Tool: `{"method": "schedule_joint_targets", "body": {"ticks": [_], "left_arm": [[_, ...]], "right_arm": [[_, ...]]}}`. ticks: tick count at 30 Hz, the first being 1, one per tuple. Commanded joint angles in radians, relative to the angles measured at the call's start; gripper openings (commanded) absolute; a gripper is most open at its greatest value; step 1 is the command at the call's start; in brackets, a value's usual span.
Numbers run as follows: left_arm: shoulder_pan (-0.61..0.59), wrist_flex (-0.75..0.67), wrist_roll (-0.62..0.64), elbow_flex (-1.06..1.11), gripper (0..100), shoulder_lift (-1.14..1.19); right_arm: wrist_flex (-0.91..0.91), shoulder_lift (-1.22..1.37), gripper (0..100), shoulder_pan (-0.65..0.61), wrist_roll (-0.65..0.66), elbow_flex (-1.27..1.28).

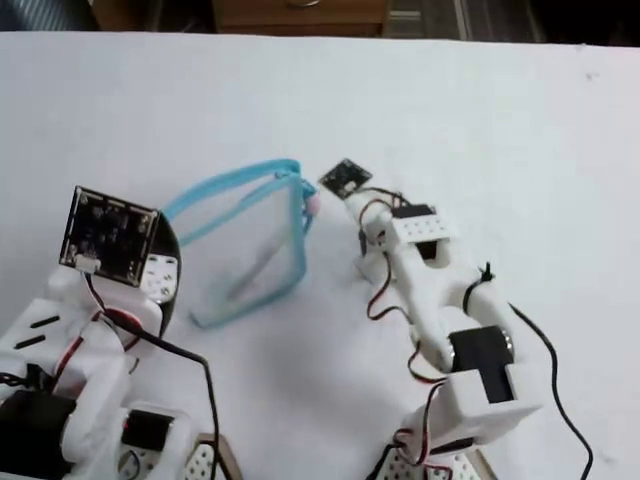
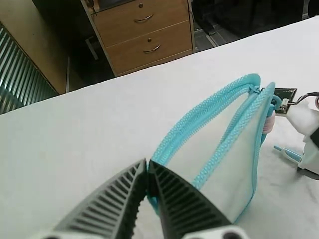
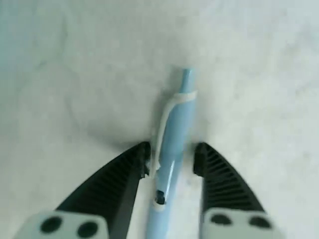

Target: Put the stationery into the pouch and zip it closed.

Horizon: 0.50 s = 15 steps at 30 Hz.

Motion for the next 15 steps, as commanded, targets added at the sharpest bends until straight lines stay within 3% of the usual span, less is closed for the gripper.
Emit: {"method": "schedule_joint_targets", "body": {"ticks": [1,7,15], "left_arm": [[-0.002,0.008,-0.005,0.003,2,0.002],[-0.002,0.009,-0.005,0.003,2,0.002],[-0.002,0.009,-0.005,0.002,2,0.002]], "right_arm": [[0.001,-0.007,3.0,0.001,-0.014,-0.003],[0.001,-0.14,1.6,-0.002,-0.04,-0.005],[-0.013,-0.645,1.7,-0.021,-0.336,-0.005]]}}
